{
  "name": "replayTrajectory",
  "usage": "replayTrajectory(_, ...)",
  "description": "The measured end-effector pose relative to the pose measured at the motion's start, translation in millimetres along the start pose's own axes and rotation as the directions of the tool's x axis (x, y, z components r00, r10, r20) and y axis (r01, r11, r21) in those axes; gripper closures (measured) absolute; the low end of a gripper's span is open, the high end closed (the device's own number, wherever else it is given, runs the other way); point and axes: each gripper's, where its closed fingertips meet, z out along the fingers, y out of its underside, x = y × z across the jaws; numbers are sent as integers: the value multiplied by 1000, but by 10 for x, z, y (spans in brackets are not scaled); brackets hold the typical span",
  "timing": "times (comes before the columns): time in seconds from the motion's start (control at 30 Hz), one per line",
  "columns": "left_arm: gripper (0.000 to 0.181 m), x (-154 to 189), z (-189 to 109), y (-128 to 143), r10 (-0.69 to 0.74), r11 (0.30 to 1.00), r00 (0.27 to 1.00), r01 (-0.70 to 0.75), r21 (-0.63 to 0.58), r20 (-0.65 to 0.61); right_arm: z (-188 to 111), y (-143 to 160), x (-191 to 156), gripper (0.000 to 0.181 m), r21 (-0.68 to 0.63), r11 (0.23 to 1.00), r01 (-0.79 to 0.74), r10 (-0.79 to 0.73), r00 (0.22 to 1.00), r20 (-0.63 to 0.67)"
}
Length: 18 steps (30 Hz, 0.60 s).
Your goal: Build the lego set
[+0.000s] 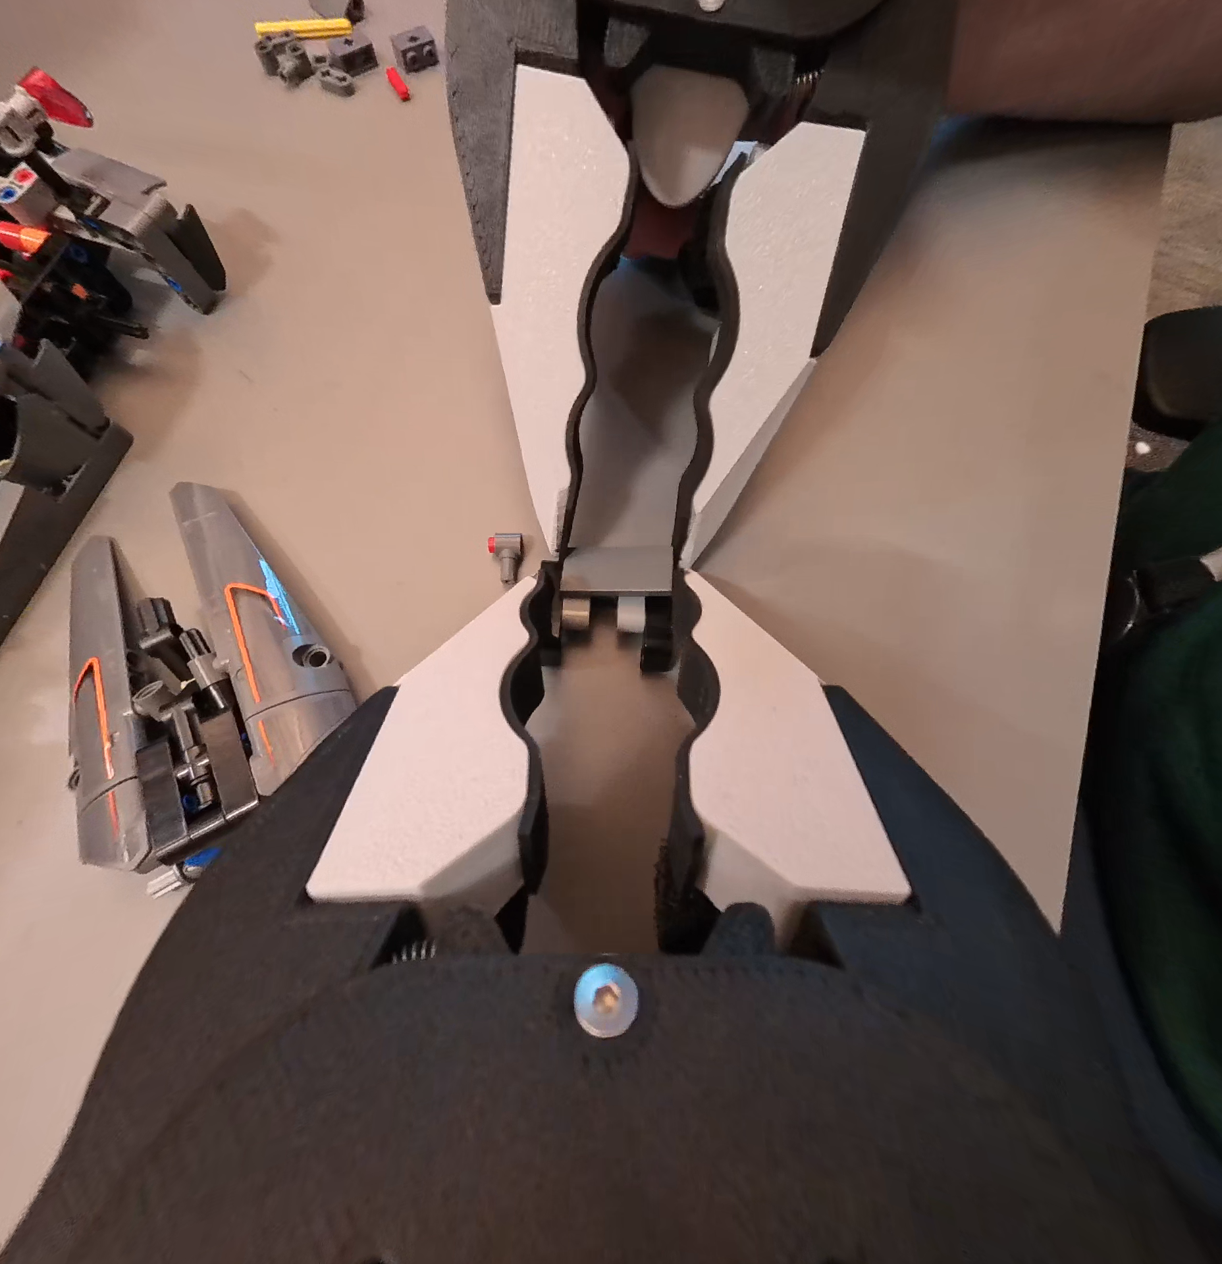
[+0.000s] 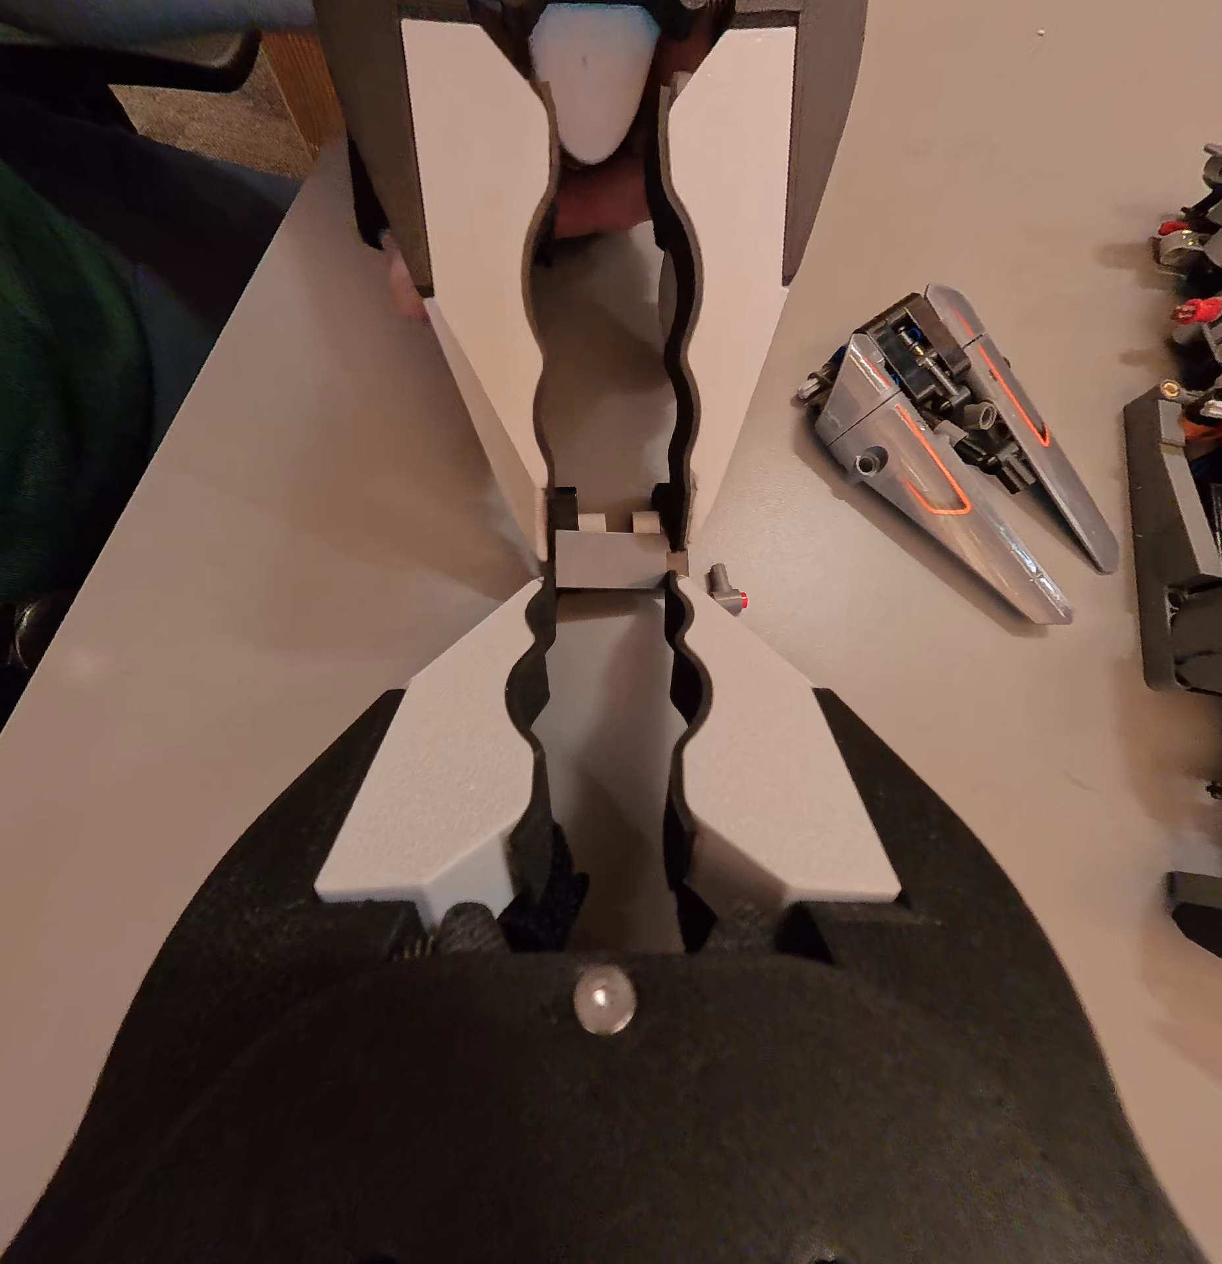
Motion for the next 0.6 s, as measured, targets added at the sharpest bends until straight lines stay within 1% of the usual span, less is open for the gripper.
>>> replayTrajectory(0.17, 151, 14, 0, -3, -4, 1000, 1000, 4, 2, -18, 0, 0, 1, 152, 3, 1000, -3, 3, 1000, 2)
replayTrajectory(0.6, 151, -1, 4, -21, 57, 998, 997, -57, 4, 42, -31, -20, -3, 147, 18, 999, -31, 30, 999, 17)
